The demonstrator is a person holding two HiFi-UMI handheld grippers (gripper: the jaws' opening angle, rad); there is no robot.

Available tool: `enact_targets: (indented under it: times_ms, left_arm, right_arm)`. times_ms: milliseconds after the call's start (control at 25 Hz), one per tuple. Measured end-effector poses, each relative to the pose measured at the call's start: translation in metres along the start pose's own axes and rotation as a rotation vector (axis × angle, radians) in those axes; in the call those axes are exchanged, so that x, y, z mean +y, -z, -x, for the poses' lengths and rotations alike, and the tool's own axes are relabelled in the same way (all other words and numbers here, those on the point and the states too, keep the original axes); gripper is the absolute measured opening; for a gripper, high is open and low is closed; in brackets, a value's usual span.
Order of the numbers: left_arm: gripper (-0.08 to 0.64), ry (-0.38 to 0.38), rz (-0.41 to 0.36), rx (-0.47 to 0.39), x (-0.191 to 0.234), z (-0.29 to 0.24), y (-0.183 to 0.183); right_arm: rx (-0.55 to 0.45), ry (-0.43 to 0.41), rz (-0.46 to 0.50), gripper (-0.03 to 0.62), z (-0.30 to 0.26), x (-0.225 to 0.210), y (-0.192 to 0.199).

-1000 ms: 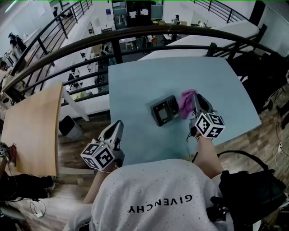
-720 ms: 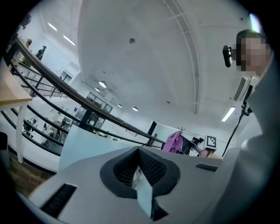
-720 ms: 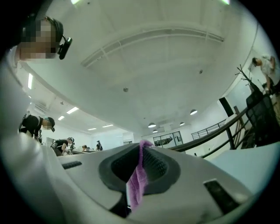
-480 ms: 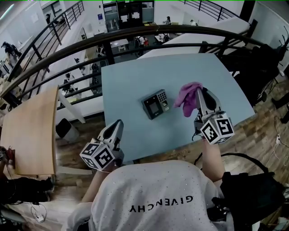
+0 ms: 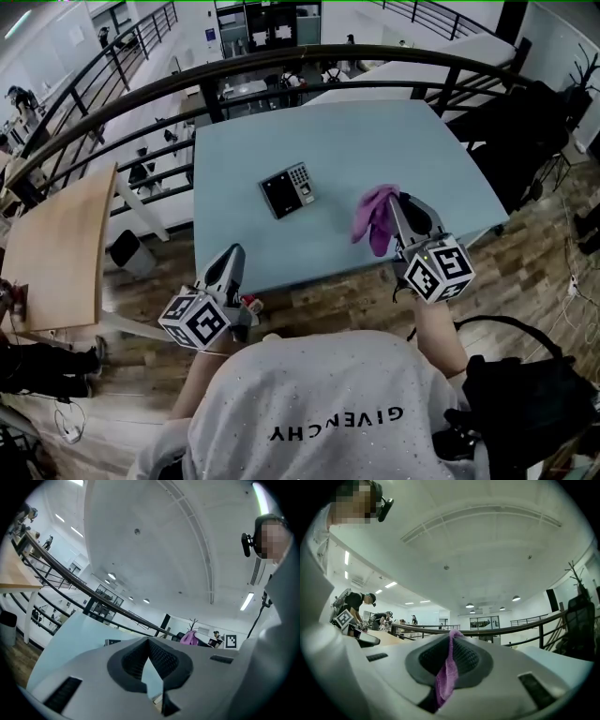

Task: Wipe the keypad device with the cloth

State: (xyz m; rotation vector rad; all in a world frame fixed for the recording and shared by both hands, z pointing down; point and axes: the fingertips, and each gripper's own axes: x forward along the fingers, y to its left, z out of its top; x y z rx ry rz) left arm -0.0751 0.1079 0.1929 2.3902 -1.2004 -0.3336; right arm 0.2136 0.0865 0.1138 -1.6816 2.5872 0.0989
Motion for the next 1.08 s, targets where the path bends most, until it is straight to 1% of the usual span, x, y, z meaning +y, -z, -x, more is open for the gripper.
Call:
enact_targets:
  times_ms: [80,200,280,400,480,600,680,800,920,1080]
  left_arm:
    - [-0.006,-0.013,0.023,0.0,-0.017,0.007,0.013]
    - [-0.006,-0.024,0.023,0.007,-0.044,0.022,0.039]
    - [-0.006,-0.029,0.034,0.005,-0.058,0.033,0.054]
    - [-0.006,-0.036,0.061,0.017,-0.075,0.048,0.07]
    - [-0.006,-0.036,0.062,0.025,-0.091,0.061,0.077]
    - [-0.006,-0.029,0.043,0.025,-0.108,0.08,0.087]
    - [-0.006,-0.033,0.035,0.027,-0.11,0.09,0.095]
    - [-0.006,-0.047,0.046,0.022,-0.103,0.097,0.103]
    - [-0.006,-0.064,0.062,0.024,-0.096,0.093,0.106]
    - [-0.006,-0.078,0.054,0.023,-0.097,0.082,0.104]
  right_arm:
    - [0.032,-0.008,-0.016,0.02,0.019,-0.004,0.009]
    - [0.061,-0.026,-0.028,0.02,0.054,-0.009,0.023]
    - [0.081,-0.031,-0.031,0.02,0.077,-0.01,0.032]
    - [0.136,-0.029,-0.038,0.02,0.103,-0.01,0.045]
    - [0.158,-0.023,-0.043,0.02,0.123,-0.008,0.049]
    - [0.162,-0.024,-0.051,0.02,0.147,0.0,0.056]
    - [0.166,-0.029,-0.057,0.02,0.158,0.006,0.066]
    - [0.178,-0.034,-0.062,0.02,0.158,0.009,0.078]
    - [0.193,-0.041,-0.069,0.02,0.149,0.005,0.083]
    - [0.198,-0.054,-0.065,0.02,0.14,-0.004,0.085]
